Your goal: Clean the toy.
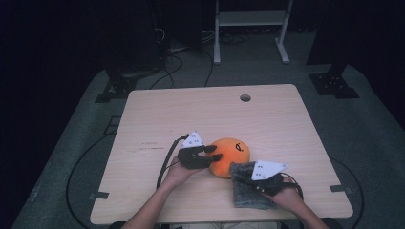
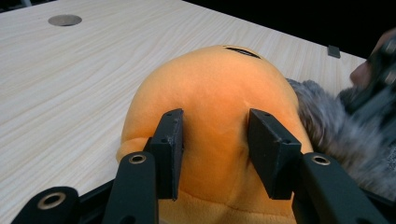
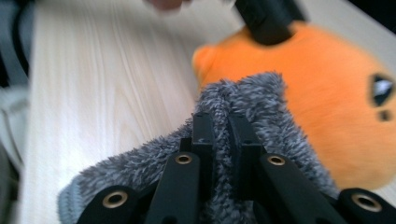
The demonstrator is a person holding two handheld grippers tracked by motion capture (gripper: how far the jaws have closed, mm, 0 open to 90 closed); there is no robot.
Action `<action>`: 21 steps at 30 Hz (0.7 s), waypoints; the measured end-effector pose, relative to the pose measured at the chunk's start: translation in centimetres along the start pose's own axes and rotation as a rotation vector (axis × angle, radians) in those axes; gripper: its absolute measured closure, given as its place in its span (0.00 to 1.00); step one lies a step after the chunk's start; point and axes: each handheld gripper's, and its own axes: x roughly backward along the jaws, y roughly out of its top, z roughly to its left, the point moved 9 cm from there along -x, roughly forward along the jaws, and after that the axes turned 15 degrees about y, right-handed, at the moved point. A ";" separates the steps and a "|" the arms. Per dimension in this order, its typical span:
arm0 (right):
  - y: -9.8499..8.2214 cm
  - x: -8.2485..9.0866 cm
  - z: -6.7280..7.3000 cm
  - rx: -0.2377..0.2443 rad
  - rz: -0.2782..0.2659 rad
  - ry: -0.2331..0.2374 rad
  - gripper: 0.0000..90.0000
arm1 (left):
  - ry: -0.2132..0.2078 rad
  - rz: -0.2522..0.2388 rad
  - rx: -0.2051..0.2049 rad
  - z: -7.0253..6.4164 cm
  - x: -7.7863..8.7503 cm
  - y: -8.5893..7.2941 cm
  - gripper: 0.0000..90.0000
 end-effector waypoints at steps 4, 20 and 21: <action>1.6 1.8 -2.1 -0.039 -0.076 -0.050 0.91 | 0.003 -0.003 -0.019 -0.2 0.0 0.0 0.63; 0.2 1.3 -3.1 -0.118 -0.039 -0.005 0.91 | -0.006 -0.056 0.049 0.4 1.2 1.5 0.21; 0.0 1.4 -2.7 -0.114 -0.037 -0.003 0.91 | -0.007 -0.041 0.064 0.3 1.1 1.4 0.21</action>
